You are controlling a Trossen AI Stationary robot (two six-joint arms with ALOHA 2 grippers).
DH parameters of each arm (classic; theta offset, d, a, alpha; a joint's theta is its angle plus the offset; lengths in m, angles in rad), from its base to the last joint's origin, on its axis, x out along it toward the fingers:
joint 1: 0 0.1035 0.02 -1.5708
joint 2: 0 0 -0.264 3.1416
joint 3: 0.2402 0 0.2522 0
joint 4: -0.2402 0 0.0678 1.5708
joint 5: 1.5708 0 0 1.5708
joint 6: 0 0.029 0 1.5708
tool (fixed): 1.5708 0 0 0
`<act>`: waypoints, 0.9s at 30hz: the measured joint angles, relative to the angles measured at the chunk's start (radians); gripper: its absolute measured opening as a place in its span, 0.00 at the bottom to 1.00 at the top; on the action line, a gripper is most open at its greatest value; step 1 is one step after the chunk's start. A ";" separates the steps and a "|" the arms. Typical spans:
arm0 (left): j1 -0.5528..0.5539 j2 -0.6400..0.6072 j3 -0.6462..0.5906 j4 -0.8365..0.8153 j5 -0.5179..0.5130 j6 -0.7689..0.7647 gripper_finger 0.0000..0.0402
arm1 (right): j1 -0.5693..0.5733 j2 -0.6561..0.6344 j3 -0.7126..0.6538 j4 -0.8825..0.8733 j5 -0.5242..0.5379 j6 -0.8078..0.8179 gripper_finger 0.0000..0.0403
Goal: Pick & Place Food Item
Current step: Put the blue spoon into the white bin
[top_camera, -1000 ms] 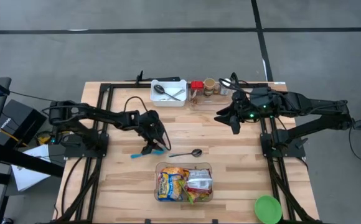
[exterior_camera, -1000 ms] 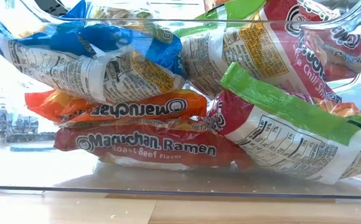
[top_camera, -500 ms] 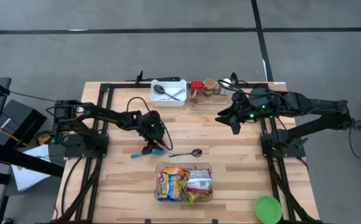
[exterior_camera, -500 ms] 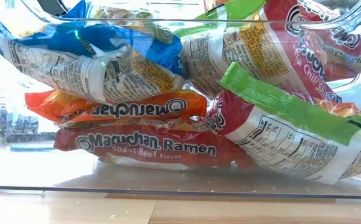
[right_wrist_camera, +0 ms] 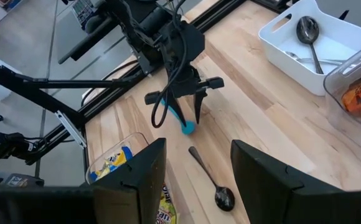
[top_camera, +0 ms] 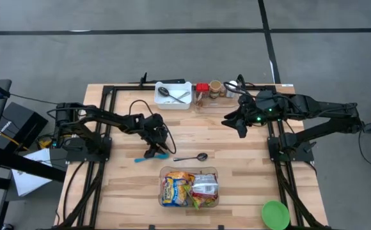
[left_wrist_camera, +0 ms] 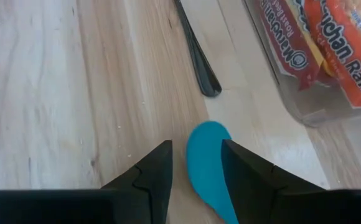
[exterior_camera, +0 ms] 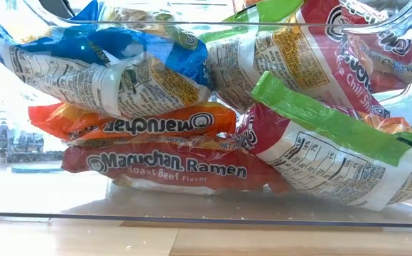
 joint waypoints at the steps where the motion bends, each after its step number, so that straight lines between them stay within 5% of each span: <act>1: 0.000 0.000 -0.001 0.006 0.000 -0.003 0.33 | 0.000 0.000 0.000 0.000 0.001 0.003 0.43; 27: -0.035 0.078 -0.002 0.085 0.001 -0.006 0.27 | 0.000 0.000 0.000 -0.003 0.002 0.024 0.43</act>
